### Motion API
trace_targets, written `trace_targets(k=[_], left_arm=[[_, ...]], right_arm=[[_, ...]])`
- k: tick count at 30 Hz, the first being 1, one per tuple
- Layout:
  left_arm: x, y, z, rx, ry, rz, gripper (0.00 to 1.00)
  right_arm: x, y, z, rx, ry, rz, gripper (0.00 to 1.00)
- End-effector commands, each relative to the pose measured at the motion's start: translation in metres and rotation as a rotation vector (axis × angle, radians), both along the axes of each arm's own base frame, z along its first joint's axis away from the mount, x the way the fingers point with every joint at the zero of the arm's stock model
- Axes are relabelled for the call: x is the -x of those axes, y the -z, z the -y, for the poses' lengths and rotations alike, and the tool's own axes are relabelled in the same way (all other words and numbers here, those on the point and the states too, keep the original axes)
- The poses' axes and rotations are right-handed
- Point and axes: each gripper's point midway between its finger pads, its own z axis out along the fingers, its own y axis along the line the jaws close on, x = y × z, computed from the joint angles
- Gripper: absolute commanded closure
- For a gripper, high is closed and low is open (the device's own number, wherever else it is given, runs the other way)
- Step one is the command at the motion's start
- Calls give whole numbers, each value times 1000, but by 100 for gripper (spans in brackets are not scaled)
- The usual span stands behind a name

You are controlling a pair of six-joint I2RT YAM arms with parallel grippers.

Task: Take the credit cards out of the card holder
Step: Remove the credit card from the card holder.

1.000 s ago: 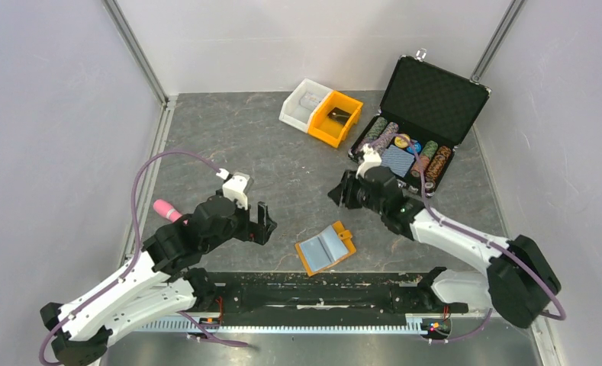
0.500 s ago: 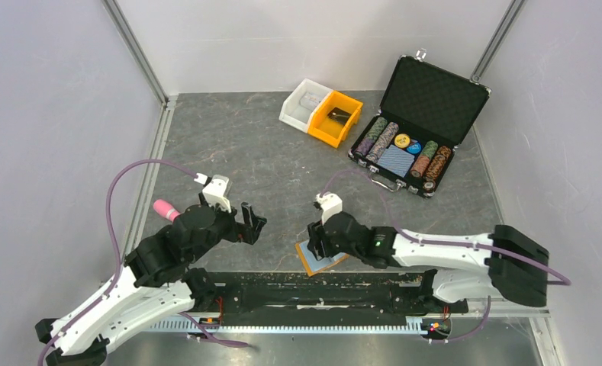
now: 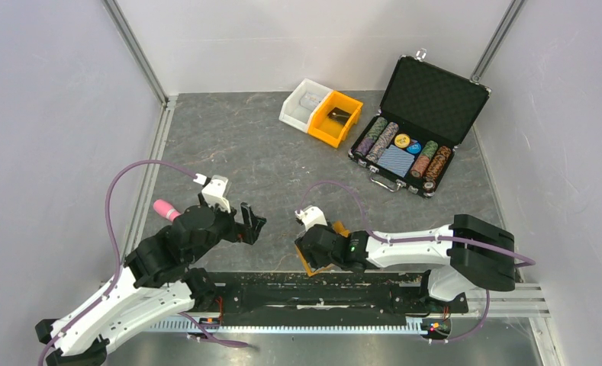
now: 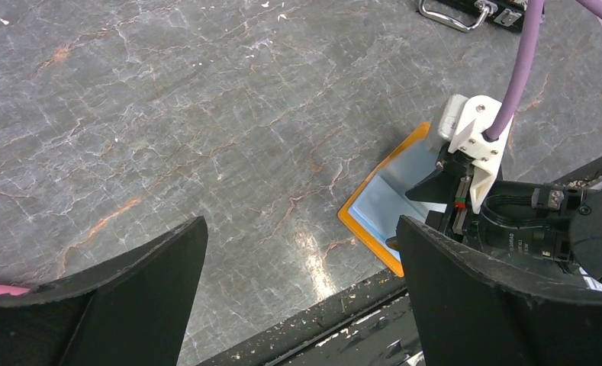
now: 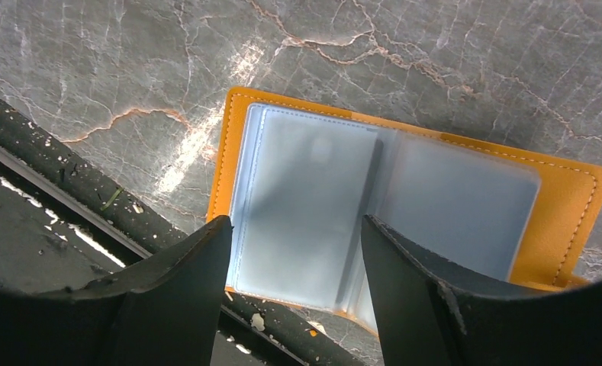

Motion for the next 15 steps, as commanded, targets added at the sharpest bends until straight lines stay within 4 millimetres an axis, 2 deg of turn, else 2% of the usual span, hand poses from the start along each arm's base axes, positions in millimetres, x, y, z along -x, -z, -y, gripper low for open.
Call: trace_targets(k=[1, 6, 15], left_arm=[[-2, -3, -1, 43, -32, 5, 0], [-1, -2, 0, 45, -27, 4, 0], [-2, -1, 1, 41, -23, 1, 0]], right_arm=[[-9, -7, -3, -4, 34, 53, 36], [-10, -4, 0, 1, 47, 60, 38], [-6, 0, -3, -26, 39, 36, 35]])
